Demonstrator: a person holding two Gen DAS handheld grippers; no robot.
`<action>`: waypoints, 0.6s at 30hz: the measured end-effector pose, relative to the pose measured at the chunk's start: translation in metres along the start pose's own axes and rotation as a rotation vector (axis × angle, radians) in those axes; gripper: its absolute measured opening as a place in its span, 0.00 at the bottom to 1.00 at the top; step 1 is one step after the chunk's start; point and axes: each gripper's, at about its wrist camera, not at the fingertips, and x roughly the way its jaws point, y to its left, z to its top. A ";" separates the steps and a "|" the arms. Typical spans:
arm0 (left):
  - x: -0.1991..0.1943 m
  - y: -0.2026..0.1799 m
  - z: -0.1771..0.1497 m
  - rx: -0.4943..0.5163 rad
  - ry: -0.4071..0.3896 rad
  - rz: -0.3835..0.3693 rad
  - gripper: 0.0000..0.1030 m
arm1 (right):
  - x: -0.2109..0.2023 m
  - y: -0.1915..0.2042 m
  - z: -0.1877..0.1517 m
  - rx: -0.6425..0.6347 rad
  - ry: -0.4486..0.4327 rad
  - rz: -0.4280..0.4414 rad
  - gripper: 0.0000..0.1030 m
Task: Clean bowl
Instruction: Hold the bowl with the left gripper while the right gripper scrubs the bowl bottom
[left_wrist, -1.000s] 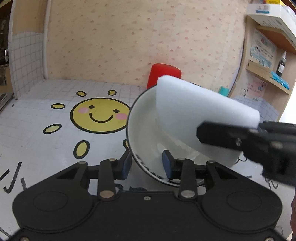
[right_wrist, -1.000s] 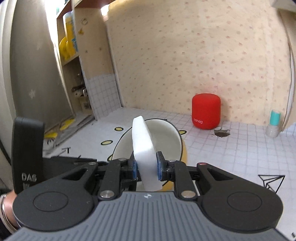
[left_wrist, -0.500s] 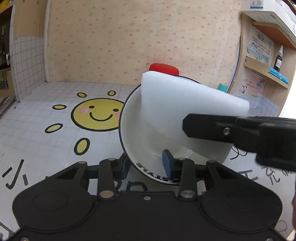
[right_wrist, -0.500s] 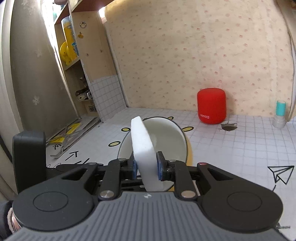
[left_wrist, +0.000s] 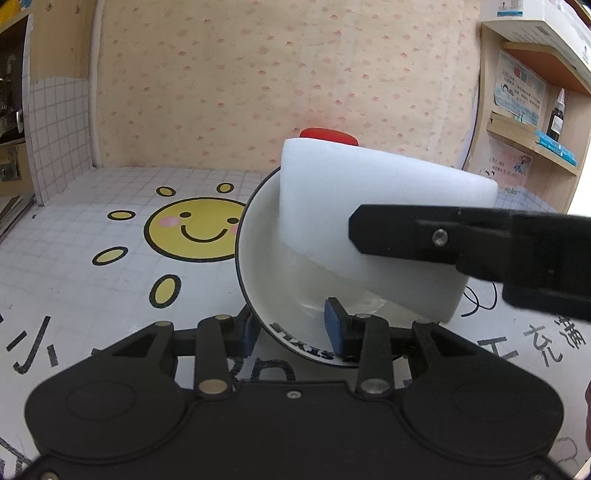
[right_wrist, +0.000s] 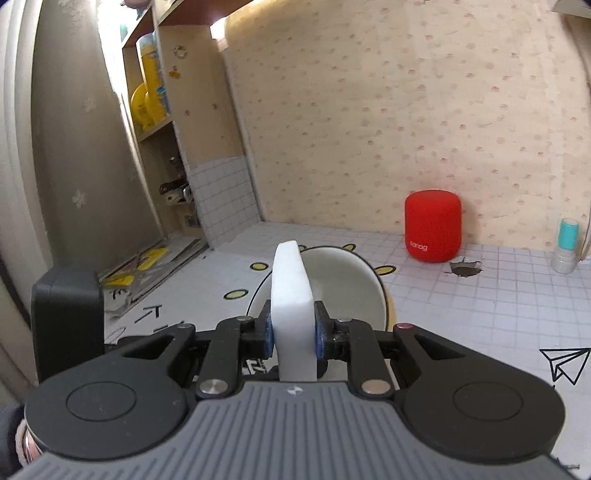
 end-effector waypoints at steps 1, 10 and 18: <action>0.000 0.000 0.000 0.003 0.000 0.001 0.38 | 0.000 0.000 0.000 -0.002 0.000 -0.005 0.21; -0.002 -0.002 -0.001 0.014 0.000 0.003 0.38 | -0.003 0.001 0.001 -0.019 0.005 -0.047 0.22; -0.003 -0.003 -0.002 0.016 -0.001 0.003 0.38 | 0.001 0.006 0.004 -0.062 0.003 -0.067 0.22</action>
